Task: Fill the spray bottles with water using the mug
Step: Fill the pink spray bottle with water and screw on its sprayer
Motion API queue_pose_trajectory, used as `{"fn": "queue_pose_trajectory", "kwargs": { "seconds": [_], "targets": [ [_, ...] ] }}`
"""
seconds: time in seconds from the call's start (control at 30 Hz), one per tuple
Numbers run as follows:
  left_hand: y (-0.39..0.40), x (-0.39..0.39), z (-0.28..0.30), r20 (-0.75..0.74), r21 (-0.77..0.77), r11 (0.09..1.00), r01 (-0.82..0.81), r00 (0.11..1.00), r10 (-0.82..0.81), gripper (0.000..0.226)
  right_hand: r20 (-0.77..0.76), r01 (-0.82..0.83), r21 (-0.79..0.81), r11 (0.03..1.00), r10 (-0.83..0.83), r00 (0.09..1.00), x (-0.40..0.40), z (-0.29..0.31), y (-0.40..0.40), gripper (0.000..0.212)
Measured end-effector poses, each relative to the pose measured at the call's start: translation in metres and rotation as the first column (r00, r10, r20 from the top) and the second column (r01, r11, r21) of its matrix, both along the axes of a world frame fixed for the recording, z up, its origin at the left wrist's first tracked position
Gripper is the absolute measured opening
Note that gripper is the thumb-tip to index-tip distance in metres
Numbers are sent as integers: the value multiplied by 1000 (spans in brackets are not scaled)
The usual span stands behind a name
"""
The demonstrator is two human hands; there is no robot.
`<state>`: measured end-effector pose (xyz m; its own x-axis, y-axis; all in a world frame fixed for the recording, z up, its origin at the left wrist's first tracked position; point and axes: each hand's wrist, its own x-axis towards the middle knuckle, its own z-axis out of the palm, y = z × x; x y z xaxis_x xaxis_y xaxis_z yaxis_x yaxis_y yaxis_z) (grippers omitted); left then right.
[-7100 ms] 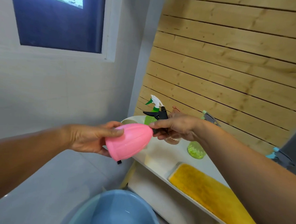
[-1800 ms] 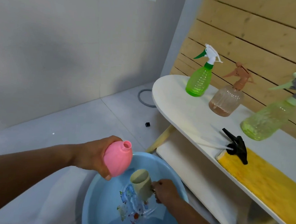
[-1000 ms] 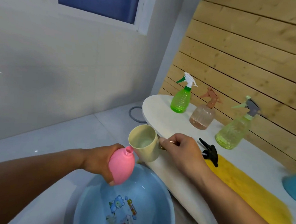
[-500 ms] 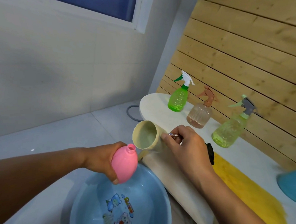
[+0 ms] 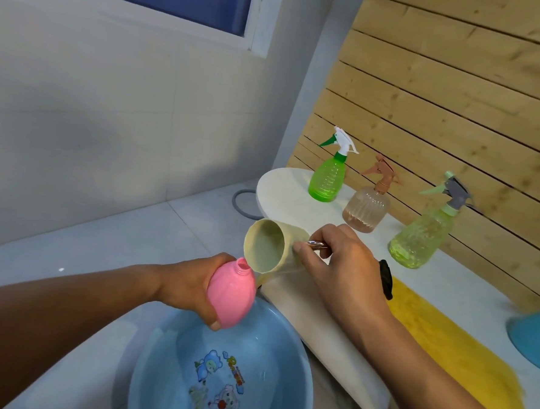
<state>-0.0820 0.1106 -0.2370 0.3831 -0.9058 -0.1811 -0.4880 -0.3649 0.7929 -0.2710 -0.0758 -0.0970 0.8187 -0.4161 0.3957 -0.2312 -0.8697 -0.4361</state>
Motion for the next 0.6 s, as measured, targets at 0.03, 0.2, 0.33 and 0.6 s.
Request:
{"fn": "queue_pose_trajectory", "kwargs": {
  "seconds": [0.03,0.2,0.33,0.6],
  "targets": [
    [0,0,0,1,-1,1000,2,1000,-2,107,2,1,-5,1000,-1,1000,0,0,0,21],
    [-2,-1,2,6,-5,1000,14,1000,-14,107,7,5,-24,1000,-4,1000,-1,2,2,21],
    [-3,-1,1,6,-6,1000,16,1000,-16,109,1,0,-54,999,0,1000,-4,5,5,20],
    [-4,-2,1,10,8,1000,17,1000,-17,108,-26,19,-130,991,-22,999,-5,9,7,21]
  ]
}}
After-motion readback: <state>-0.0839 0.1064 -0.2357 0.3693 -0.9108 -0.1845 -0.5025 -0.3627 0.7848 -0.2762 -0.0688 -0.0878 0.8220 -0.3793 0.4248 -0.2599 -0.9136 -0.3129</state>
